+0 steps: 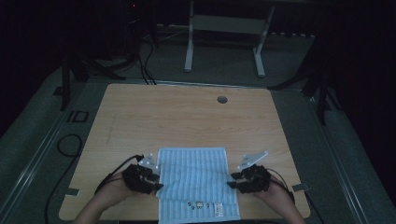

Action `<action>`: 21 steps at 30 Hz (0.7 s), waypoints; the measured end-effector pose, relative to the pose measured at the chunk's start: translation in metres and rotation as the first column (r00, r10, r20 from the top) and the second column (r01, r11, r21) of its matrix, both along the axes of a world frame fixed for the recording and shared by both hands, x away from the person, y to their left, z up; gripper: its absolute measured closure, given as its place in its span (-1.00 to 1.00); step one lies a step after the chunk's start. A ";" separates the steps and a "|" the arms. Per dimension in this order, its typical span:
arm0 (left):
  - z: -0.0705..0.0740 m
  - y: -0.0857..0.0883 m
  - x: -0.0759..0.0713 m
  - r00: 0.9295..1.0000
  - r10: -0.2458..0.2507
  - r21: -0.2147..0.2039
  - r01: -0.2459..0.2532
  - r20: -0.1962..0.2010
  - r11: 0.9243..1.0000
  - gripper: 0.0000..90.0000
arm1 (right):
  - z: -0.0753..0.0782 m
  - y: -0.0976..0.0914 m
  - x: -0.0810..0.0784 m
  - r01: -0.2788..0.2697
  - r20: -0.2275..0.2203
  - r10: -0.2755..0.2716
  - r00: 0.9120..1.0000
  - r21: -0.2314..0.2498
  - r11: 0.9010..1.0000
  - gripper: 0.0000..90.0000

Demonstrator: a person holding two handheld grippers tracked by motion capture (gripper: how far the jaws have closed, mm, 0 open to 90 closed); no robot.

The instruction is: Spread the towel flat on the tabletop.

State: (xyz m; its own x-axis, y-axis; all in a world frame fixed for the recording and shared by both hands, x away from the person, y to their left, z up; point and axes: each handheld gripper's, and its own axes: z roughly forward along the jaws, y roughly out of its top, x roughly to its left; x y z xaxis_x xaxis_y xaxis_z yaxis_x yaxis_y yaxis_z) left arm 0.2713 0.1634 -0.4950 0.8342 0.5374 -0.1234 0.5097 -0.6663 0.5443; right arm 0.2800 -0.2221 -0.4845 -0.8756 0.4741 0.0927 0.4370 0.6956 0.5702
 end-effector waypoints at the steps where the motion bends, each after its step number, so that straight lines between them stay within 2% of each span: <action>1: 0.000 0.000 0.000 1.000 0.000 0.000 0.000 0.000 1.000 0.24 | 0.000 0.000 0.000 0.000 0.000 0.000 1.000 0.000 1.000 0.34; 2: 0.005 0.003 0.009 1.000 0.024 0.007 -0.024 0.020 1.000 0.24 | 0.008 -0.003 0.006 0.013 0.003 -0.013 1.000 0.026 1.000 0.31; 3: 0.007 0.004 0.014 0.999 0.036 0.009 -0.037 0.038 0.999 0.21 | 0.015 -0.004 0.016 0.029 0.027 -0.030 0.999 0.044 0.999 0.30; 4: 0.007 0.006 0.031 0.997 0.066 0.003 -0.066 0.035 0.998 0.16 | 0.018 -0.002 0.031 0.050 0.036 -0.051 0.998 0.036 0.998 0.30; 5: 0.007 0.006 0.031 0.997 0.066 0.003 -0.066 0.035 0.998 0.16 | 0.018 -0.002 0.031 0.050 0.036 -0.051 0.998 0.036 0.998 0.30; 6: 0.001 0.002 0.045 0.996 0.069 0.032 -0.071 0.049 0.997 0.16 | 0.013 0.005 0.049 0.065 0.026 -0.066 0.997 0.027 0.997 0.29; 7: 0.001 0.002 0.045 0.996 0.069 0.032 -0.071 0.049 0.997 0.16 | 0.013 0.005 0.049 0.065 0.026 -0.066 0.997 0.027 0.997 0.29; 8: 0.001 0.002 0.045 0.996 0.069 0.032 -0.071 0.049 0.997 0.16 | 0.008 0.010 0.057 0.064 0.020 -0.065 0.998 0.018 0.998 0.29; 9: -0.013 -0.007 0.063 0.998 0.066 0.058 -0.067 0.017 0.996 0.16 | -0.005 0.020 0.071 0.061 -0.003 -0.061 0.998 -0.015 0.998 0.27; 10: -0.016 -0.009 0.068 0.998 0.064 0.072 -0.065 0.005 0.995 0.16 | -0.011 0.025 0.077 0.056 -0.008 -0.056 0.998 -0.035 0.998 0.26; 12: -0.022 -0.015 0.075 0.999 0.047 0.082 -0.047 0.003 0.996 0.16 | -0.022 0.033 0.086 0.060 -0.013 -0.061 0.998 -0.074 0.995 0.25; 13: -0.022 -0.015 0.075 0.999 0.047 0.082 -0.047 0.003 0.996 0.16 | -0.022 0.033 0.086 0.060 -0.013 -0.061 0.998 -0.074 0.995 0.25; 14: -0.026 -0.020 0.078 1.000 0.026 0.096 -0.025 -0.008 0.995 0.16 | -0.026 0.036 0.088 0.053 -0.017 -0.054 0.998 -0.088 0.995 0.24; 15: -0.028 -0.022 0.078 1.000 0.018 0.101 -0.017 -0.008 0.995 0.16 | -0.032 0.041 0.094 0.042 -0.016 -0.044 0.999 -0.110 0.993 0.20; 17: -0.030 -0.025 0.079 1.000 0.008 0.114 -0.007 -0.009 0.993 0.16 | -0.036 0.043 0.097 0.033 -0.023 -0.036 0.999 -0.128 0.991 0.17; 21: -0.032 -0.025 0.081 1.000 0.014 0.112 -0.015 0.005 0.994 0.16 | -0.043 0.048 0.101 0.024 -0.017 -0.027 1.000 -0.155 0.988 0.13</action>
